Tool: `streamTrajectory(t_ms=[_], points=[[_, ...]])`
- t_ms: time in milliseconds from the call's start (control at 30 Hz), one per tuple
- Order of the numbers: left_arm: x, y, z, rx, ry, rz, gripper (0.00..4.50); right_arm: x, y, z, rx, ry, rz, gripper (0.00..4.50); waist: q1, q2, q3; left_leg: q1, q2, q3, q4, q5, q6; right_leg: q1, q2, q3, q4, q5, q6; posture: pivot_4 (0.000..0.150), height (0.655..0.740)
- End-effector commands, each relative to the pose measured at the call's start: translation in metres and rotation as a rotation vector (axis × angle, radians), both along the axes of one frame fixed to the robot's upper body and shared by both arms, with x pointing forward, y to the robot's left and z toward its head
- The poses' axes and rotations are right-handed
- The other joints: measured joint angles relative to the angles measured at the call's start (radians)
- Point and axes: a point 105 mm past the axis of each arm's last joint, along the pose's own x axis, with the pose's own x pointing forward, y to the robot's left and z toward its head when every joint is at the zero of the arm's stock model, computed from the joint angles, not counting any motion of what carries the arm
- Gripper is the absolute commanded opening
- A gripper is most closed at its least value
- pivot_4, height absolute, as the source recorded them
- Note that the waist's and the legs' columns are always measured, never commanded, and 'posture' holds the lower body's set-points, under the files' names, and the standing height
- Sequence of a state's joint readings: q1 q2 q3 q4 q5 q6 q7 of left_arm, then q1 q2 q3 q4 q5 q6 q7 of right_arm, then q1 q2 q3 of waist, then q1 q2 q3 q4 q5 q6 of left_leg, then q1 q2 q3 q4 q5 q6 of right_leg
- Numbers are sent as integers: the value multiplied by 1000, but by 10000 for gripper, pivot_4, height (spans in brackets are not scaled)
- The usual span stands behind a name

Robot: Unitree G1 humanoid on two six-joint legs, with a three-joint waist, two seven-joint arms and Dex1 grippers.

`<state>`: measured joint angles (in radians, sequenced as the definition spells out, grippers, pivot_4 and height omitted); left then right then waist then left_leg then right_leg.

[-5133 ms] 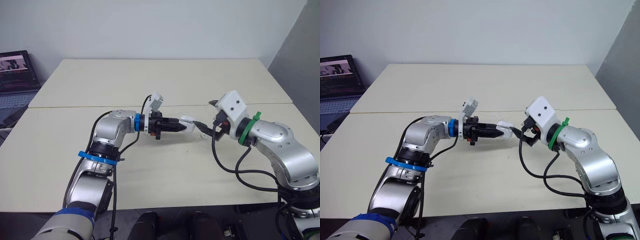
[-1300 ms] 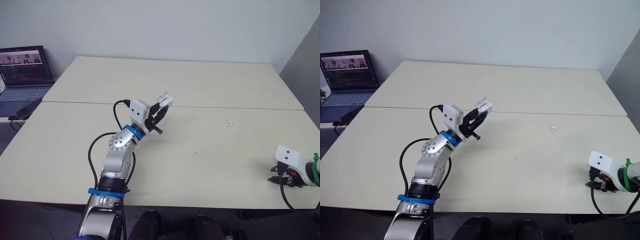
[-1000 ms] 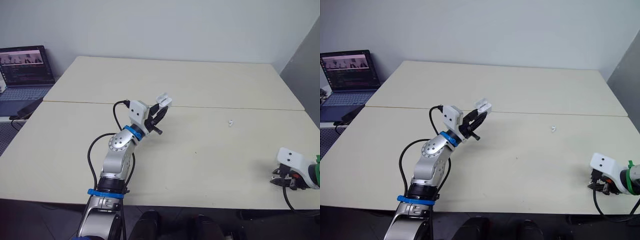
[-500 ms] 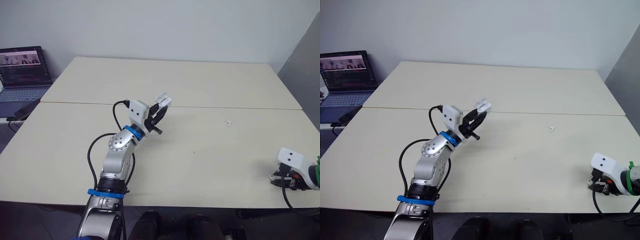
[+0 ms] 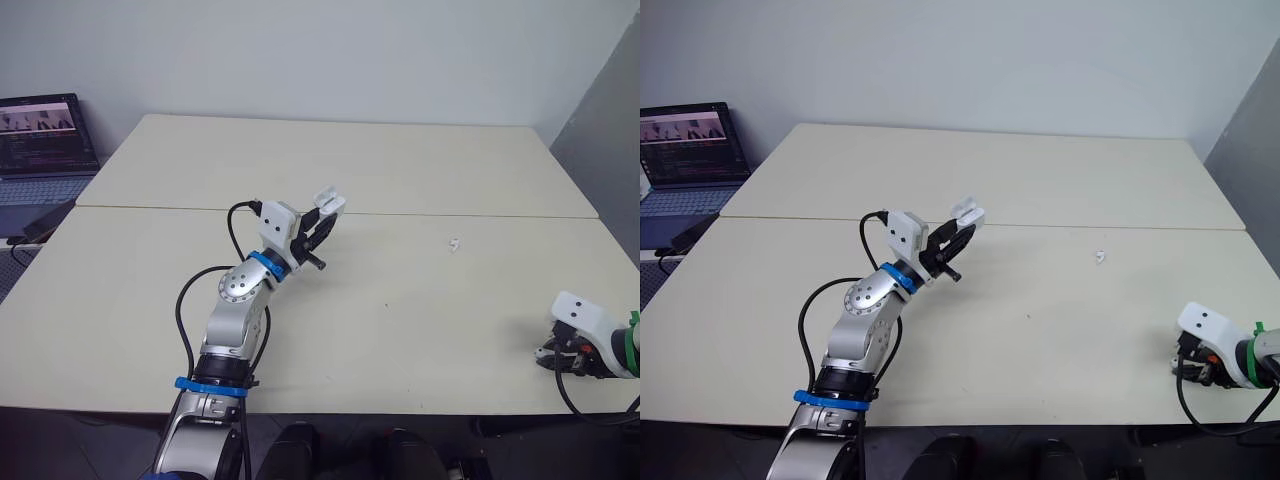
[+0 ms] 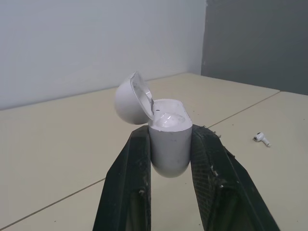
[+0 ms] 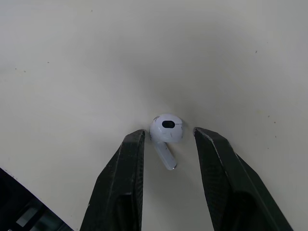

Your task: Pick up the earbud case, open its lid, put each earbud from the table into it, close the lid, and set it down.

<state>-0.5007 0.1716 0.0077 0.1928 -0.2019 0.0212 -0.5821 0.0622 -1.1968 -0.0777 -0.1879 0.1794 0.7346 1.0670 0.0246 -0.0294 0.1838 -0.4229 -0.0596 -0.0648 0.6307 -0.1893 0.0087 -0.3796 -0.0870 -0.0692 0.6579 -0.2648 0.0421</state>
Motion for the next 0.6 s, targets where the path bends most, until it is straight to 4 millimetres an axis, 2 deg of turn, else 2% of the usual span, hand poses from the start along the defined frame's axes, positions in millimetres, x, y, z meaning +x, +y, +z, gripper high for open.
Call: streamTrajectory(t_ms=[33,67,167,233,467,533,600], points=[[-3,-4,15,-10,-56,-25,7534,-3,9,-7,39,23,4,16608,0,0,0,0,0,0,0,0,0,0,0,0,0,0,0,1500,7400],[-3,-4,15,-9,-57,-26,7534,-3,9,-7,41,22,4,16608,0,0,0,0,0,0,0,0,0,0,0,0,0,0,0,1500,7400],[-3,-4,15,-7,-57,-28,7534,-2,11,-8,47,19,8,11212,0,-1,-1,0,0,0,0,0,0,0,0,0,0,0,0,1500,7400],[-3,-4,15,-5,-58,-29,7534,-1,11,-8,53,14,5,4671,0,-3,-2,0,0,0,0,0,0,0,0,0,0,0,0,1500,7400],[-3,-6,15,-4,-59,-38,7534,7,19,-2,85,-43,22,4085,-2,-4,-2,0,0,0,0,0,0,0,0,0,0,0,0,1500,7400],[-3,-8,14,-4,-60,-51,7534,15,35,8,160,-97,39,4085,-3,-4,-2,0,1,0,0,0,0,0,0,0,0,0,0,1500,7400],[-6,-12,13,1,-65,-75,7534,29,62,27,280,-197,73,4085,-4,-3,-2,0,1,0,0,0,0,0,0,1,0,0,0,1500,7400]])
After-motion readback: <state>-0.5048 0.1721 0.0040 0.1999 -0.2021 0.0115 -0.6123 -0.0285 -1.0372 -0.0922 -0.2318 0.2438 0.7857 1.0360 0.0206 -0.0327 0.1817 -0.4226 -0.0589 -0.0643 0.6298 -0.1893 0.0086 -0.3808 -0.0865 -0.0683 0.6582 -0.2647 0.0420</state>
